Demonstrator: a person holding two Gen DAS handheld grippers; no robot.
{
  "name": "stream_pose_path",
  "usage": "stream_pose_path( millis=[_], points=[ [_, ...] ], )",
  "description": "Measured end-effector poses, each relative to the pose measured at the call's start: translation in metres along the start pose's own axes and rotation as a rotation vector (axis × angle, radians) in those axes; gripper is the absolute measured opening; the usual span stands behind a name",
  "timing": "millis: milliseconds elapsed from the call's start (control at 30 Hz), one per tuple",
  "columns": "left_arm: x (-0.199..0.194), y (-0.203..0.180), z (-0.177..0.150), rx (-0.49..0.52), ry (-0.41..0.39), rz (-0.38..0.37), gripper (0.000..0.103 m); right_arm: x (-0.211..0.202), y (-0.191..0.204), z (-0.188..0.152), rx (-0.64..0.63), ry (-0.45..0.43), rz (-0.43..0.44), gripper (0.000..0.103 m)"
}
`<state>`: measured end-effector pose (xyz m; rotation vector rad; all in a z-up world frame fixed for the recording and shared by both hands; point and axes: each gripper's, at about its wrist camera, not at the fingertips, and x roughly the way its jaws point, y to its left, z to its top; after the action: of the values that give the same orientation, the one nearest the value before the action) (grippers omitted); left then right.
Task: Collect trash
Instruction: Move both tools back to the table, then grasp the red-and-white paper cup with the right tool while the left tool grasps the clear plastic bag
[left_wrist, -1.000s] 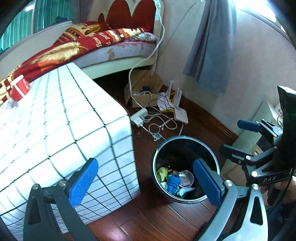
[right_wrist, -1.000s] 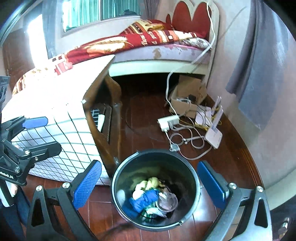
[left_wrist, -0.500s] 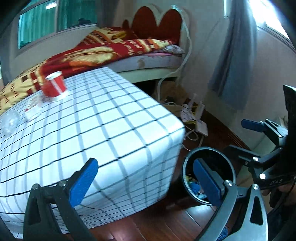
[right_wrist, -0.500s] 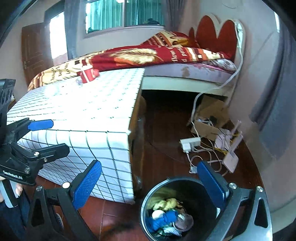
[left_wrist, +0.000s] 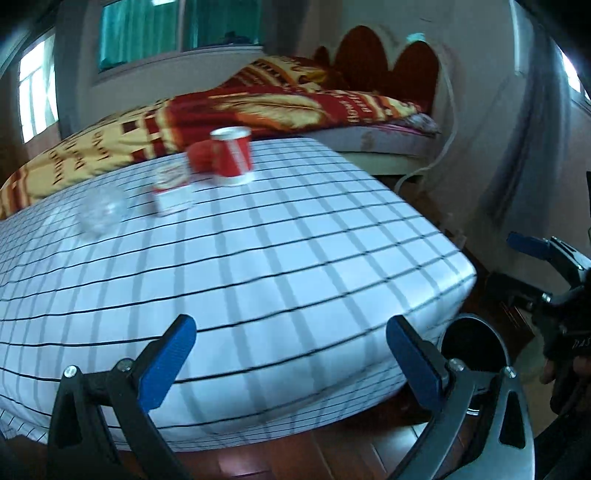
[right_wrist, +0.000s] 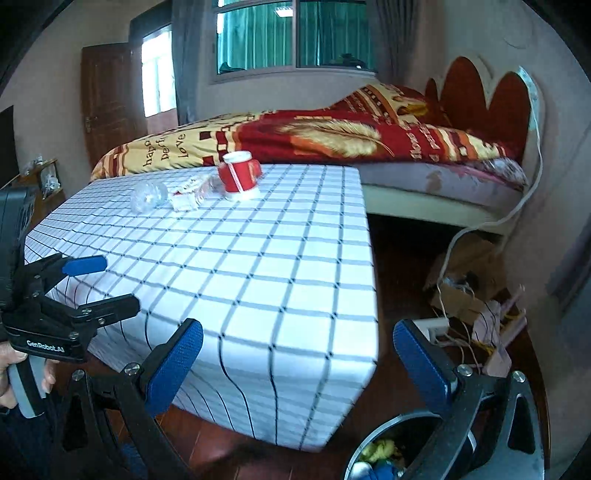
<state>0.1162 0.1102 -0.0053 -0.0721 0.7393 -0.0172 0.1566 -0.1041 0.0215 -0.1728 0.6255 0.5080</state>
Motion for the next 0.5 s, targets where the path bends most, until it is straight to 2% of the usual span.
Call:
stream_pose_path(
  millis=[167,200,267,400,500],
  points=[
    [-0.007,0.055,0.010,-0.058,-0.032,0.085,0.103,0.027,0.024,0.027,-0.015,-0.001,0.044,0.103],
    [-0.007,0.067,0.013,-0.072,-0.038,0.102,0.103,0.038,0.032,0.035,-0.028,0.021,0.072,0.103],
    [-0.006,0.091,0.021,-0.098,-0.051,0.137,0.103,0.053,0.046,0.046,-0.066,0.043,0.057,0.103],
    [0.010,0.135,0.037,-0.116,-0.047,0.189,0.096,0.092,0.064,0.075,-0.074,0.063,0.070,0.103],
    [0.032,0.168,0.052,-0.147,-0.034,0.205,0.095,0.124,0.076,0.101,-0.082,0.065,0.088,0.103]
  ],
)
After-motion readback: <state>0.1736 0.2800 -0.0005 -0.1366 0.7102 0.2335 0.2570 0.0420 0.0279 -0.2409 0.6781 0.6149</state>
